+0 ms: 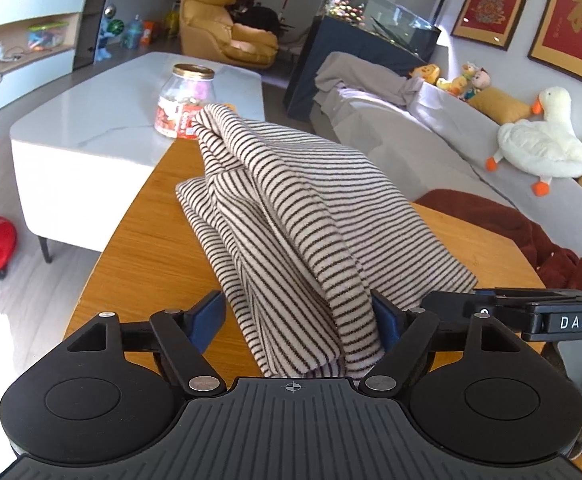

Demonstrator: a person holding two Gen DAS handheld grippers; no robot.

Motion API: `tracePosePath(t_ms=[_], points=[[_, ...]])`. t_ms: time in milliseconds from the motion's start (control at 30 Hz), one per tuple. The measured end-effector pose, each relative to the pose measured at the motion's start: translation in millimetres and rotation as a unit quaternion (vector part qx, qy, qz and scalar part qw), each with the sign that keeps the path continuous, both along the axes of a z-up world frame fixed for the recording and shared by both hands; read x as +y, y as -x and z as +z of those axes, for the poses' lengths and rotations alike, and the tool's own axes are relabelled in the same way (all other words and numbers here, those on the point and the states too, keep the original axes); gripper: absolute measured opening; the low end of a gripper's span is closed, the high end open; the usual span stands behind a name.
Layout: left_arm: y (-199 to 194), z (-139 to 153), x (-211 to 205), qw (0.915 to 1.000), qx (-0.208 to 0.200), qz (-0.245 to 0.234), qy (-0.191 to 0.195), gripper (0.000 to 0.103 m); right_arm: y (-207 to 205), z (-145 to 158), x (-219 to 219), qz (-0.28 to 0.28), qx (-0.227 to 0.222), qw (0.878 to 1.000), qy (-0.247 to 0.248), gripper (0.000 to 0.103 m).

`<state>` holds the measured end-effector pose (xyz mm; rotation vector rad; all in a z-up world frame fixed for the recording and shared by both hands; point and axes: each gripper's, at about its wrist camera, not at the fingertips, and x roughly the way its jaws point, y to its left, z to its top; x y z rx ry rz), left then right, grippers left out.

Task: Fold clothes

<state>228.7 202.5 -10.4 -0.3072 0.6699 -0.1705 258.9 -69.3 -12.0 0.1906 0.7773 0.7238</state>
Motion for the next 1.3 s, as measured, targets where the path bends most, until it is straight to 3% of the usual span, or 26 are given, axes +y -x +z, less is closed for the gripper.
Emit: tracePosePath(t_ms=[100, 267, 433, 567, 733, 867, 1000, 1133, 1300], points=[[11, 2, -2, 0.9993, 0.004, 0.037, 0.009, 0.085, 7, 1, 3, -0.010, -0.017, 1.000, 0.019, 0.070], [49, 16, -25, 0.9942, -0.006, 0.106, -0.018, 0.090, 30, 6, -6, -0.032, -0.048, 0.997, 0.051, 0.103], [88, 17, -64, 0.9888, -0.005, 0.135, -0.063, 0.103, 54, 5, -29, -0.051, -0.060, 0.994, 0.075, 0.103], [103, 6, -89, 0.9835, 0.019, 0.151, -0.097, 0.103, 70, 8, -49, -0.060, -0.061, 0.994, 0.071, 0.103], [115, -2, -93, 0.9802, 0.017, 0.170, -0.100, 0.103, 92, -2, -57, -0.053, -0.087, 0.990, 0.100, 0.103], [120, -3, -85, 0.9810, 0.007, 0.178, -0.077, 0.103, 88, -9, -68, -0.060, -0.059, 0.994, 0.074, 0.103], [118, -2, -87, 0.9803, 0.009, 0.178, -0.084, 0.103, 90, -11, -73, -0.066, -0.057, 0.994, 0.063, 0.103], [113, -1, -93, 0.9777, 0.019, 0.181, -0.105, 0.103, 92, -11, -62, -0.075, -0.064, 0.990, 0.099, 0.103], [108, -3, -103, 0.9690, 0.041, 0.194, -0.148, 0.103, 90, -14, -36, -0.077, -0.083, 0.974, 0.196, 0.103]])
